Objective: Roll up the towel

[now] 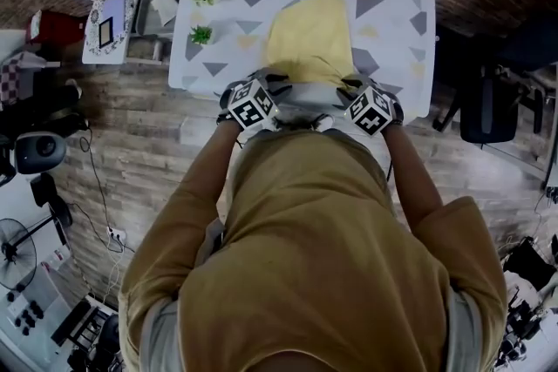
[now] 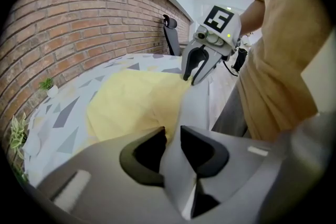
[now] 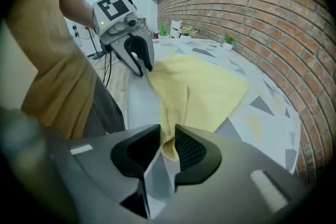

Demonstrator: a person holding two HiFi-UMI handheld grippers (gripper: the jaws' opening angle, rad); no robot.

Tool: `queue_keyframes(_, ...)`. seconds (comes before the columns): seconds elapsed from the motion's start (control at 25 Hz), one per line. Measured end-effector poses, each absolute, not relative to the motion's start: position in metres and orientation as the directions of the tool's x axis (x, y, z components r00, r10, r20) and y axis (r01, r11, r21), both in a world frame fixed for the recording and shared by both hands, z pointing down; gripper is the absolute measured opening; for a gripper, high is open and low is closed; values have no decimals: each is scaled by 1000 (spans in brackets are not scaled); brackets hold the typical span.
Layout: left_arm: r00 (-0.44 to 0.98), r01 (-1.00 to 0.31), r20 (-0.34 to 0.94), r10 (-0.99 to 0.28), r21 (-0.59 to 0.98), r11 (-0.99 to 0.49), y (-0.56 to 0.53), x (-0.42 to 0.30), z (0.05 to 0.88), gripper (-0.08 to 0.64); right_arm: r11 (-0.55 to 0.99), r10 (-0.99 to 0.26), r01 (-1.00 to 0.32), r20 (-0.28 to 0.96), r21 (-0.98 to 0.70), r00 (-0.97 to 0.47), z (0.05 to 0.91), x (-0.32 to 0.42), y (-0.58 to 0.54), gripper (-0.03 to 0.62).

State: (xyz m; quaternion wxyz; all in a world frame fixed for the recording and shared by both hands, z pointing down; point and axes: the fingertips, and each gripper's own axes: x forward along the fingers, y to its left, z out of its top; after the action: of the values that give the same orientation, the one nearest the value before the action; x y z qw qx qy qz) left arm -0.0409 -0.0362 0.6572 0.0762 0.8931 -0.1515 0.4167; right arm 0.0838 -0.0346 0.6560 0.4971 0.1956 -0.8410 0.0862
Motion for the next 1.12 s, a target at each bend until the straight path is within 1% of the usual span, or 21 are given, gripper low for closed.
queue_keyframes(0.04, 604, -334, 769, -208, 7, -943, -36, -42, 657, 153, 909, -247, -412, 872, 57, -423, 656, 86, -36, 78)
queue_keyframes(0.08, 601, -330, 771, -208, 3, -944, -36, -42, 657, 150, 910, -248, -409, 873, 63, -420, 656, 88, -36, 71)
queue_keyframes(0.28, 585, -286, 786, -199, -29, -958, -32, -39, 659, 126, 918, -245, -390, 878, 73, -412, 657, 89, -38, 58)
queue_keyframes(0.44, 575, -302, 788, -221, -47, -952, -30, -41, 659, 92, 916, -257, -391, 876, 86, -409, 655, 89, -37, 55)
queue_keyframes(0.68, 557, -325, 792, -248, -67, -943, -28, -43, 659, 87, 920, -308, -355, 866, 166, -393, 654, 93, -32, 57)
queue_keyframes(0.96, 541, -340, 800, -260, -75, -937, -29, -47, 659, 86, 922, -300, -352, 867, 158, -397, 655, 95, -32, 55)
queue_keyframes(1.12, 542, -346, 797, -268, -79, -935, -29, -49, 655, 81, 929, -282, -339, 872, 145, -399, 654, 95, -29, 43)
